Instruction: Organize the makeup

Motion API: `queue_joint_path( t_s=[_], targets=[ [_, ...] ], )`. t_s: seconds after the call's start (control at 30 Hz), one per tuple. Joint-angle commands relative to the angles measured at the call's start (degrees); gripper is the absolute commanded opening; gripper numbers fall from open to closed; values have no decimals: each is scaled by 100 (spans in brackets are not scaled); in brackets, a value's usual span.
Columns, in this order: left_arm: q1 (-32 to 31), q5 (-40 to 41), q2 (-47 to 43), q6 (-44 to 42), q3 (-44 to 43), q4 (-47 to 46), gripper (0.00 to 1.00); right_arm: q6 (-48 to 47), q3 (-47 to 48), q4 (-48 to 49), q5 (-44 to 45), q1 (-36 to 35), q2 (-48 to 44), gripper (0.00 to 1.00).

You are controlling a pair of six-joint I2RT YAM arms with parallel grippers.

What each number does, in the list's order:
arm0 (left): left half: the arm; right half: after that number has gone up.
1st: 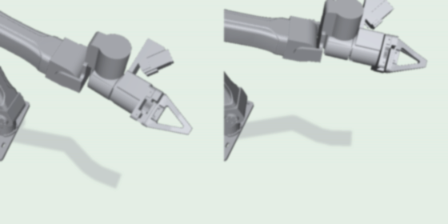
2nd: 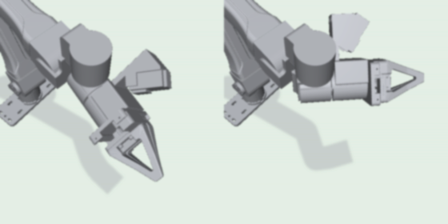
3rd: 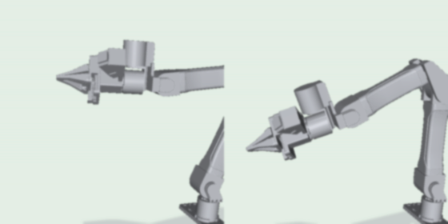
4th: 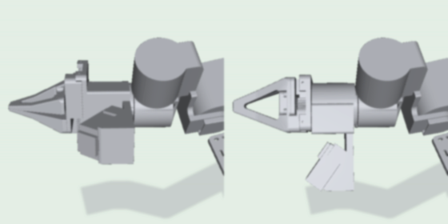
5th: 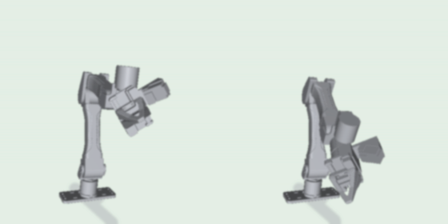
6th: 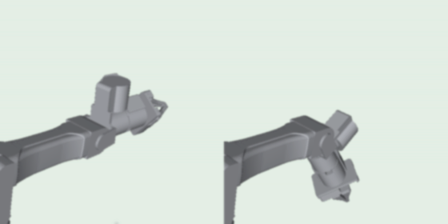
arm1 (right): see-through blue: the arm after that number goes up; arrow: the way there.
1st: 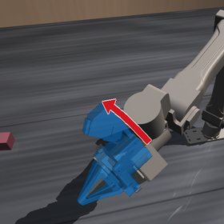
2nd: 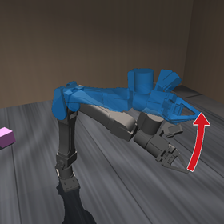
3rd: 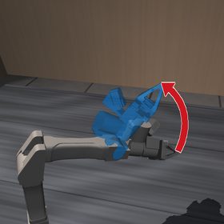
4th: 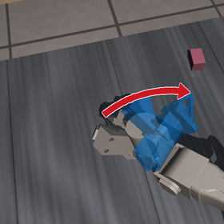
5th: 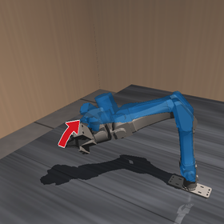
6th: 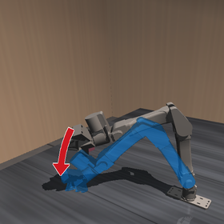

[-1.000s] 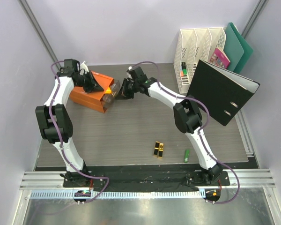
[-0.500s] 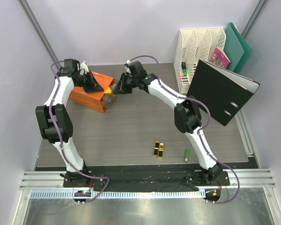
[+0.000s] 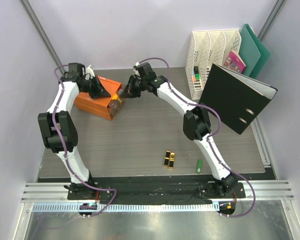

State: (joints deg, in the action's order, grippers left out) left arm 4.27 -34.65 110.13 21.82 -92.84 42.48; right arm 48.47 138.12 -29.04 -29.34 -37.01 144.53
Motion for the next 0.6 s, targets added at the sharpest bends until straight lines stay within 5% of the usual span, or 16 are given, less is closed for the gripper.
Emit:
queue_joint_path(
  t_s=[0.0, 0.57],
  targets=[
    [-23, 1778, 993, -688, 706, 1755, 0, 365, 294, 1119, 157, -324, 356, 1],
    [-32, 1760, 1160, -671, 627, 1790, 0, 918, 602, 1717, 60, -447, 779, 4]
  ],
)
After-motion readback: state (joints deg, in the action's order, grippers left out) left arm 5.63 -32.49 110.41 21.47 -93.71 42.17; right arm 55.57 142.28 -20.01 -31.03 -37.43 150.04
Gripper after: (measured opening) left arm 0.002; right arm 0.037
